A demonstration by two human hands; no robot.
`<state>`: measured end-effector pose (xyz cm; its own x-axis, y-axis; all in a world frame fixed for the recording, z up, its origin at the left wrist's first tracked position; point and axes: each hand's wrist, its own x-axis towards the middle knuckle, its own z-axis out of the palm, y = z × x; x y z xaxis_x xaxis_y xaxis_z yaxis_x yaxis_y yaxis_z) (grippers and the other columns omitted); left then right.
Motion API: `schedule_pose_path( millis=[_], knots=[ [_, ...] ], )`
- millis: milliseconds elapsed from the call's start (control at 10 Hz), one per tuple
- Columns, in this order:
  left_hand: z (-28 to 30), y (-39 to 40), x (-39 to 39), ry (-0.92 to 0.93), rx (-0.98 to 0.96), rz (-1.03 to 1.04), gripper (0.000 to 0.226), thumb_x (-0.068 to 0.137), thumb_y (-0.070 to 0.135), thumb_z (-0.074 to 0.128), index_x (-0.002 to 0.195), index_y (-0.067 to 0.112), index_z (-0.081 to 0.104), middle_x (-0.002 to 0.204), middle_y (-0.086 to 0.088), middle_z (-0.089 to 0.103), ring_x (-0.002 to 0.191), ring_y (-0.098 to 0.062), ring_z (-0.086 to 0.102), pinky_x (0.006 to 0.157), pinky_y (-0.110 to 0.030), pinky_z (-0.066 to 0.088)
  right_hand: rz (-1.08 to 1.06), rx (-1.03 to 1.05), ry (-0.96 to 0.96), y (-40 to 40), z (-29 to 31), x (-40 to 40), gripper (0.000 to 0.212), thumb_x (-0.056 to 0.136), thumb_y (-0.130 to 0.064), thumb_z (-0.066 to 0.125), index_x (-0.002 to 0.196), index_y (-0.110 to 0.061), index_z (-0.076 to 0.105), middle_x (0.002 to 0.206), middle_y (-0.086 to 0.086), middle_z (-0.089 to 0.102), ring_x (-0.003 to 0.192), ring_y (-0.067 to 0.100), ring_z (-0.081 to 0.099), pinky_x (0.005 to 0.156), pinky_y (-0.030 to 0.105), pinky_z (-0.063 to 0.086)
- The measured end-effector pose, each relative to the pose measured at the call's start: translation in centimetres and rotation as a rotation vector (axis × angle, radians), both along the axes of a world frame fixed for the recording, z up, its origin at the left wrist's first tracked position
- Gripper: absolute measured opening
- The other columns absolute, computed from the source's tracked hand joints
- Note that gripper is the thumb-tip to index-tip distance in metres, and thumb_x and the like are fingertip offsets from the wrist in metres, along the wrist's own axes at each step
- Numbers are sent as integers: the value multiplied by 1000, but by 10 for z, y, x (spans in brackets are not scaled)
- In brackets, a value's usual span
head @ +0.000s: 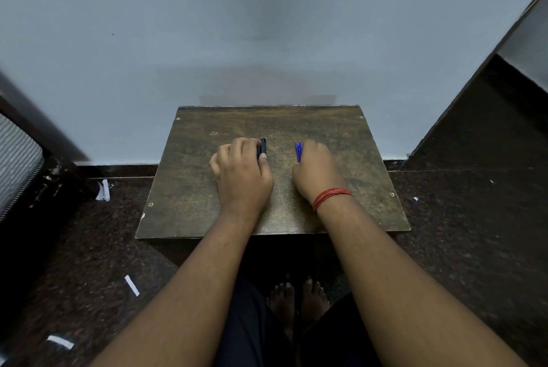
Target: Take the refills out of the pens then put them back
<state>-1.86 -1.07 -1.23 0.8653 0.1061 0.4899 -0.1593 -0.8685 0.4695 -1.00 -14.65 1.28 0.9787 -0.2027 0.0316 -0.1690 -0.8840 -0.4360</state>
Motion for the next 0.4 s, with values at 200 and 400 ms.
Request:
schedule_pose_path(
  millis=[200, 400],
  knots=[
    [10, 8, -2, 15, 103, -91, 25, 91, 33, 57, 113, 21, 60, 117, 3, 62, 111, -24, 50, 105, -51, 33, -39, -106, -172, -12, 9, -5, 27, 97, -34, 55, 113, -13, 57, 117, 7, 60, 111, 27, 54, 88, 41, 50],
    [29, 22, -7, 223, 280, -145, 57, 99, 51, 40, 148, 22, 41, 157, -1, 40, 147, -27, 28, 120, -61, 10, 80, -162, -103, -13, 17, -24, 44, 99, -45, 50, 132, -16, 48, 137, 6, 52, 127, 27, 46, 101, 46, 43]
  ],
)
